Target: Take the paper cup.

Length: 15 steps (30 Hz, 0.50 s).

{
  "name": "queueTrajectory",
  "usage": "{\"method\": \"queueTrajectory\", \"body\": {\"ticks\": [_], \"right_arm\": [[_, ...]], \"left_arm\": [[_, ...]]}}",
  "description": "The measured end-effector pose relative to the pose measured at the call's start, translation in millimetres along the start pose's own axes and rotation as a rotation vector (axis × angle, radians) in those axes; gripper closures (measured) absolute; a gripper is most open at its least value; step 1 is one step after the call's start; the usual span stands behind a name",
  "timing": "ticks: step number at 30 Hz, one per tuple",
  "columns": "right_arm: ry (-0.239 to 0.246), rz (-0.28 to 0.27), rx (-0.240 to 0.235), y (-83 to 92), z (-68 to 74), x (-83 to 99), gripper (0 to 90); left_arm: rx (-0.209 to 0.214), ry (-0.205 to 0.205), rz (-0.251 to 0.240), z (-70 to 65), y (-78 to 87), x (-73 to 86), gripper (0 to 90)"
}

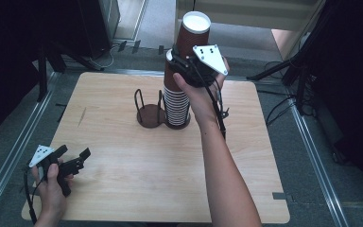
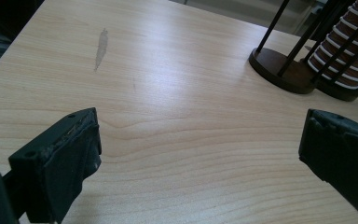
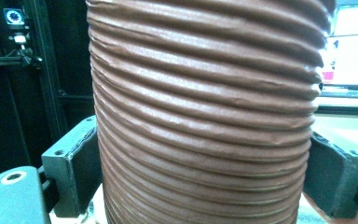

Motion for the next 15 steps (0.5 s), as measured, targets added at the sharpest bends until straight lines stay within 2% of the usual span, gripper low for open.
{"method": "queueTrajectory", "body": {"ticks": [13,15], "right_arm": [[-0.015,0.012,0.039,12.9,-24.1,10.4,11.9],[-0.021,0.015,0.051,16.2,-29.5,13.2,11.9]], "left_arm": [[-0.003,-0.005,0.005,0.0,-0.1,0.1,0.0],[0.001,0.006,0.002,0.0,-0.7,-0.2,0.0]]}}
Point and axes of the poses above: each handheld gripper's, and its own axes: y roughly backward along the jaws, x roughly out of its underside, z roughly to its left, the point moved 5 cm from there along -y, roughly forward along the jaws, and after that the axes turned 13 degrees about z, right-handed, at the moved point
